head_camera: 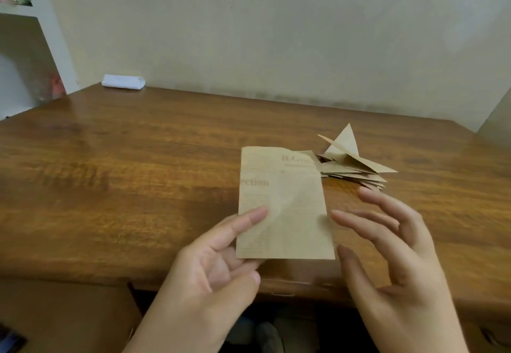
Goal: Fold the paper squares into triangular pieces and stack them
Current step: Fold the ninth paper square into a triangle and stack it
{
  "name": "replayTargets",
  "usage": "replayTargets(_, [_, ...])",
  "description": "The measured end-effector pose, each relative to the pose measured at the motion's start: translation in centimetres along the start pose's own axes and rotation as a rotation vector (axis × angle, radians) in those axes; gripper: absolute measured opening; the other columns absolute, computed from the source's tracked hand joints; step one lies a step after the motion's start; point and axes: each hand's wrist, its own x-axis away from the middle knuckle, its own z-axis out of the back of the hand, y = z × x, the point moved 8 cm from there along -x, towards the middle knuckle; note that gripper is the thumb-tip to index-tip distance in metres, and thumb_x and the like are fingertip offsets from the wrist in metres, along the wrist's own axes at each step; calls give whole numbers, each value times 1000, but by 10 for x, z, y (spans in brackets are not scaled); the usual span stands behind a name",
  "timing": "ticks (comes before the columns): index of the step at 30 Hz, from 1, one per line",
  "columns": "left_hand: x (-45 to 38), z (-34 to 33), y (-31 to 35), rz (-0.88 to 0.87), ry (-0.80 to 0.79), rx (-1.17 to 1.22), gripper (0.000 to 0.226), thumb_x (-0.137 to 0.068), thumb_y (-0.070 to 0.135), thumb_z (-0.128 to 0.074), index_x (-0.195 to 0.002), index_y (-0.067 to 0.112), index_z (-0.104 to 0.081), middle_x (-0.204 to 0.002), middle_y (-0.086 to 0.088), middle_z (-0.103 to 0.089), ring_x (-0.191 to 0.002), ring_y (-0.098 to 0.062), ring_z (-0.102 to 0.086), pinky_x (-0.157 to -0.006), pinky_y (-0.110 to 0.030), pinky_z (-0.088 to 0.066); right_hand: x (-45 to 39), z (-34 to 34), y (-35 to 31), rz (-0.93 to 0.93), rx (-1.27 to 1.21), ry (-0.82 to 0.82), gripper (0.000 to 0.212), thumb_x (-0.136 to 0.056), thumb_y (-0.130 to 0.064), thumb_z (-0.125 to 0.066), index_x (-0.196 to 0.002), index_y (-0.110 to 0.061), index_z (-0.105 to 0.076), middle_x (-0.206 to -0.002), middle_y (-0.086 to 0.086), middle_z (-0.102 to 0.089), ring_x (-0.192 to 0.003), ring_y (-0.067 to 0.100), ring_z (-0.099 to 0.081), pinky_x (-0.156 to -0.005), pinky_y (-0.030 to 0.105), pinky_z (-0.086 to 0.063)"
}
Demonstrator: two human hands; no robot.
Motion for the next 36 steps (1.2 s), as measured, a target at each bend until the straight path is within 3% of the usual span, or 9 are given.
replayTargets(6, [17,-5,-10,38,61,30,79,-55,-14,-46,-101,46,-68,-119,14,-65,-109,-9,-63,-79,-14,-51,22,-13,-19,94,301,9,64,-63,-9,-84,-113,-38,-56,-121,-13,-43,-108,9,-42,-92,27,-35])
replayTargets(11, [29,-2,-14,-9,114,-194,76,-44,11,-65,-103,58,-63,-119,23,-62,-105,-4,-64,-75,-10,-50,14,-12,-28,138,243,40,16,-87,-27,-57,-89,-25,-73,-98,-12,-64,-94,6,-53,-85,24,-41])
replayTargets(13, [21,4,17,-242,223,-570,67,-53,34,-63,-115,59,-55,-118,22,-58,-103,-1,-62,-80,-10,-48,-1,-1,-17,-125,-15,50,10,-83,-24,-65,-76,-30,-69,-78,-21,-66,-71,-5,-59,-69,9,-44])
replayTargets(16, [10,8,39,-306,293,-966,64,-59,75,-48,-107,36,-61,-108,12,-55,-101,-3,-54,-100,-27,-41,-8,-19,12,-707,-680,-77,16,-69,-18,-74,-84,-21,-70,-70,1,-73,-54,5,-64,-52,12,-49])
replayTargets(19, [17,-18,39,-582,160,-1411,61,-73,55,-53,-128,28,-46,-130,6,-46,-127,-16,-39,-110,-44,-24,-7,-31,17,-886,-771,-215,40,-68,-15,-72,-104,-25,-58,-74,10,-74,-58,16,-69,-50,19,-52])
replayTargets(27, [11,-22,8,-666,87,-1551,17,-74,11,-60,-81,19,-72,-85,5,-68,-90,-12,-54,-99,-52,-32,15,-36,19,-790,-444,-414,15,-70,-22,-79,-83,-21,-71,-65,4,-71,-57,11,-68,-55,19,-54])
replayTargets(31, [13,-8,-2,-642,2,-1499,27,-79,16,-48,-85,19,-75,-89,8,-69,-89,-5,-57,-97,-48,-36,19,-34,12,-410,82,-728,47,-44,-79,-54,-90,-70,-53,-104,-28,-45,-97,-15,-44,-74,3,-39])
replayTargets(34, [16,-10,-3,-668,-43,-1526,27,-82,16,-49,-86,18,-75,-91,6,-70,-88,-8,-62,-95,-47,-39,19,-37,2,-54,301,-668,30,-72,-71,-52,-100,-62,-53,-97,-27,-36,-86,-3,-51,-54,-2,-35])
replayTargets(36, [18,-11,-4,-695,-83,-1508,25,-83,15,-50,-88,18,-74,-93,5,-71,-91,-8,-64,-96,-46,-40,20,-34,0,37,267,-547,29,-77,-56,-66,-103,-49,-60,-99,-24,-41,-83,0,-48,-64,0,-34])
